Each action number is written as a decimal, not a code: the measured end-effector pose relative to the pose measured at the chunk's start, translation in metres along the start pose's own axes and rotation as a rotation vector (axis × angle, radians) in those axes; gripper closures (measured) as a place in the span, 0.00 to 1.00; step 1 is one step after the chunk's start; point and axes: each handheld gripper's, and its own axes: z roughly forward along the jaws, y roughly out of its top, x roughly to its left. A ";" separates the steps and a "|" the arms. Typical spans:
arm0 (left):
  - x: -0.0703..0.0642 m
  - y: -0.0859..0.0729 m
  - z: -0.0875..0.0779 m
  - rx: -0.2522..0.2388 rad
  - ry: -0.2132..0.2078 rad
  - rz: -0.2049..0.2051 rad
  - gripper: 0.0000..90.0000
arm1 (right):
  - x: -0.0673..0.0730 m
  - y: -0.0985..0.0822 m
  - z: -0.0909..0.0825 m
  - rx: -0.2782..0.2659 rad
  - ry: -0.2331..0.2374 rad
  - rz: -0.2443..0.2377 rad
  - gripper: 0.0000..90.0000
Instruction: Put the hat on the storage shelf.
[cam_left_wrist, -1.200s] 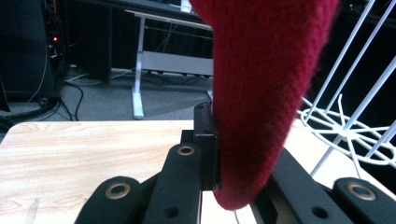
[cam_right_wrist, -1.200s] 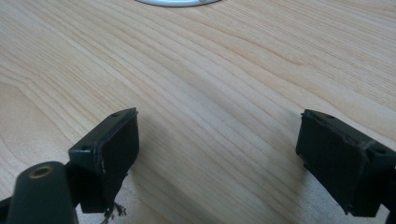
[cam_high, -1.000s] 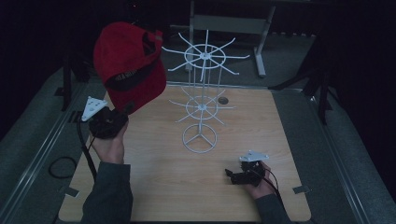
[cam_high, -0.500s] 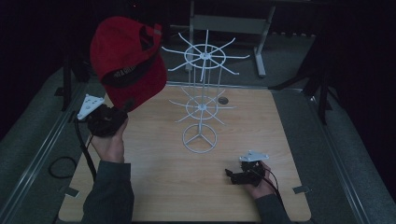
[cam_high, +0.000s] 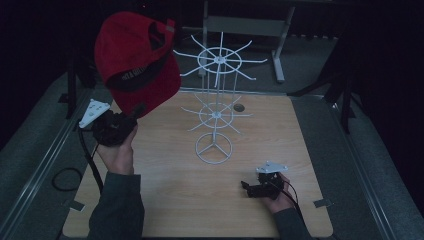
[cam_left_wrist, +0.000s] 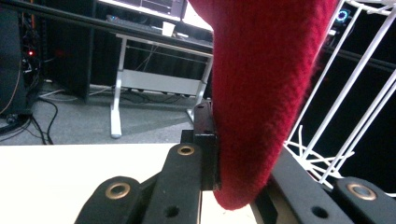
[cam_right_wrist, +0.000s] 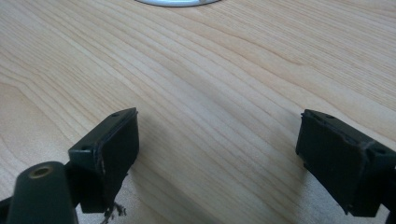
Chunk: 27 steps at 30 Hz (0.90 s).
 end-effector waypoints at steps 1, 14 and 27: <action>-0.001 0.000 0.000 -0.001 -0.002 0.001 0.95 | 0.000 0.000 0.000 0.000 0.000 0.000 0.15; -0.008 -0.003 0.002 0.008 -0.017 0.027 0.95 | 0.000 0.000 0.000 0.000 0.000 0.000 0.15; -0.007 -0.014 0.006 0.045 -0.022 0.029 0.95 | 0.000 0.000 0.000 0.000 0.000 0.000 0.15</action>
